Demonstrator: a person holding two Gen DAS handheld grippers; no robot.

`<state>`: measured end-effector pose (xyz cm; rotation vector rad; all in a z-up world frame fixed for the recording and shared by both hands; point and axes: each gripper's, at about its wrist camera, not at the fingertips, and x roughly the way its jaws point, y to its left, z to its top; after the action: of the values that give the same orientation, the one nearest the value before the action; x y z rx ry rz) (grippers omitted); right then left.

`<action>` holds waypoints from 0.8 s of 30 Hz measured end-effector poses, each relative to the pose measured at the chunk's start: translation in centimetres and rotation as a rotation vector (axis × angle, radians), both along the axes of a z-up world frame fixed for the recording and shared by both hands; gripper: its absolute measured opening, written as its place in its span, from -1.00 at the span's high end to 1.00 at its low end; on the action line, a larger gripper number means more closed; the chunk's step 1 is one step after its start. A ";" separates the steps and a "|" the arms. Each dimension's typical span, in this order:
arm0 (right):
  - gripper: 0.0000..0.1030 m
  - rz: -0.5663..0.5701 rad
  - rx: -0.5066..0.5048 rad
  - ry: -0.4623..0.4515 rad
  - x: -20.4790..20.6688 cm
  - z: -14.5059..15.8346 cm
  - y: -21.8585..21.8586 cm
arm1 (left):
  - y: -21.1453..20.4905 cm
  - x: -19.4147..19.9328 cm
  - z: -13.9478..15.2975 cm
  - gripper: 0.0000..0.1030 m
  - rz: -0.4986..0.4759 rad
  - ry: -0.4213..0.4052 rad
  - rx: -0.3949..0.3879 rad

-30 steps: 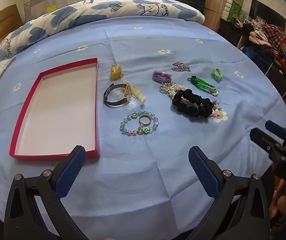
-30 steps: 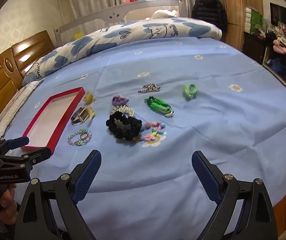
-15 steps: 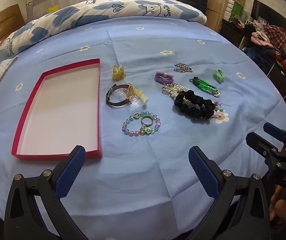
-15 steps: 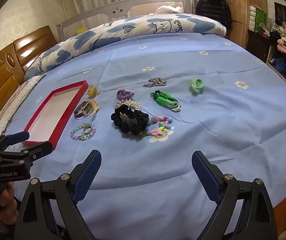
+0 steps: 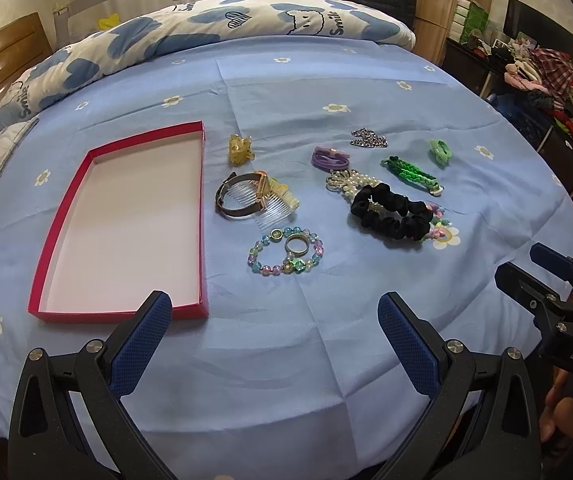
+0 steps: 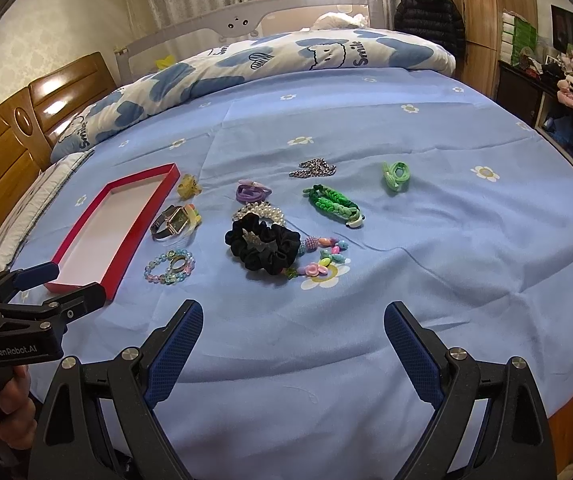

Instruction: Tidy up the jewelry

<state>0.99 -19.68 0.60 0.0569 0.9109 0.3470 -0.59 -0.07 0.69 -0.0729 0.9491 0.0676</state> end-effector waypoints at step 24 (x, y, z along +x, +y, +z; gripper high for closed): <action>-0.81 0.010 0.018 -0.011 -0.2 0.7 0.2 | -0.1 0.1 0.4 -1.00 -0.006 -0.004 0.011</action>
<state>0.76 -19.52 1.33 0.0666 0.8978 0.3645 -0.47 -0.17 1.09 -0.0602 0.9449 0.0672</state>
